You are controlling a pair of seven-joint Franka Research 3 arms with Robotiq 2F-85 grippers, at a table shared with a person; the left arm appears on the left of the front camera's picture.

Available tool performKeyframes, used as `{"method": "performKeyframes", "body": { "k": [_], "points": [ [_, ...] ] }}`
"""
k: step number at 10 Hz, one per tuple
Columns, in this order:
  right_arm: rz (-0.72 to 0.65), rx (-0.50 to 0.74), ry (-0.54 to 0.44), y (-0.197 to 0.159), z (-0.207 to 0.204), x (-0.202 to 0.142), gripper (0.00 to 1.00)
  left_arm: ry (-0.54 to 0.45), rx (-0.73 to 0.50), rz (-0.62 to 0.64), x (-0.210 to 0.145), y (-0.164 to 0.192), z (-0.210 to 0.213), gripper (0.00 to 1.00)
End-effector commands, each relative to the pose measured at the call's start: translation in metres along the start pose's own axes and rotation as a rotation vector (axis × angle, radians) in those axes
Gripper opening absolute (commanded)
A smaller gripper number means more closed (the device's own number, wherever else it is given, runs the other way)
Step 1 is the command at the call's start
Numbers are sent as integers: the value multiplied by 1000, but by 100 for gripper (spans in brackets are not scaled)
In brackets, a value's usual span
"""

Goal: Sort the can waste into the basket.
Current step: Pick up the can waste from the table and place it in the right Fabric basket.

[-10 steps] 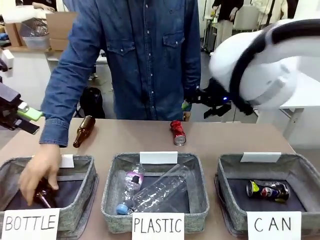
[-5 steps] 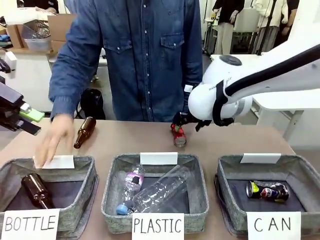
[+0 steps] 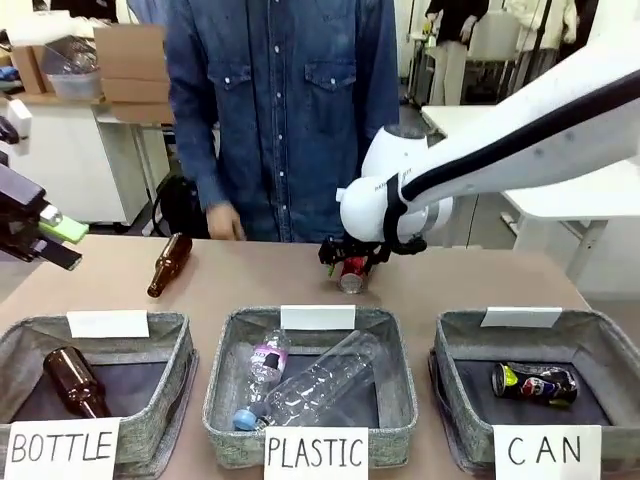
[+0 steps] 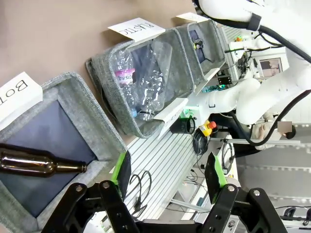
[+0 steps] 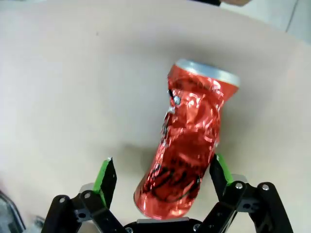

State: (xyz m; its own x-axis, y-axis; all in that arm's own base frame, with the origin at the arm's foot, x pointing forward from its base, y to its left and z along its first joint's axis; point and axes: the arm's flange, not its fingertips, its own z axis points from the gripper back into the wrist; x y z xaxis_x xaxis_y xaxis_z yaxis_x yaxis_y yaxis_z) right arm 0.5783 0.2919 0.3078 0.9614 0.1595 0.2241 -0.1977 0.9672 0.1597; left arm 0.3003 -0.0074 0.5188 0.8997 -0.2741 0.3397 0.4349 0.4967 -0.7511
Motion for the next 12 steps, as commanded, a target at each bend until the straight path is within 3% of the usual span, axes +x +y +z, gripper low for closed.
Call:
{"method": "performKeyframes", "body": {
  "k": [1, 6, 7, 8, 9, 10, 11, 12],
  "points": [
    [-60, -54, 2, 3, -6, 13, 100, 4, -2, -2, -2, -1, 2, 79],
    [-72, -53, -14, 2, -6, 12, 100, 4, -2, -2, -2, -1, 2, 79],
    [-77, -58, -24, 3, -6, 11, 42, 4, -2, -2, -2, -1, 2, 79],
    [-83, -61, -27, 2, -7, 10, 42, 4, -2, -2, -2, -1, 2, 79],
    [-101, -80, -49, 1, -9, 10, 0, 4, -2, -2, -2, -1, 2, 79],
    [-104, -82, -56, -1, -9, 9, 37, 4, -2, -2, -2, -1, 2, 79],
    [-104, -103, -71, -2, -8, 8, 0, 4, -2, -2, -2, -1, 2, 79],
    [-105, -115, -72, -3, -9, 7, 0, 4, -2, -2, -2, -1, 2, 79]
  ]
}}
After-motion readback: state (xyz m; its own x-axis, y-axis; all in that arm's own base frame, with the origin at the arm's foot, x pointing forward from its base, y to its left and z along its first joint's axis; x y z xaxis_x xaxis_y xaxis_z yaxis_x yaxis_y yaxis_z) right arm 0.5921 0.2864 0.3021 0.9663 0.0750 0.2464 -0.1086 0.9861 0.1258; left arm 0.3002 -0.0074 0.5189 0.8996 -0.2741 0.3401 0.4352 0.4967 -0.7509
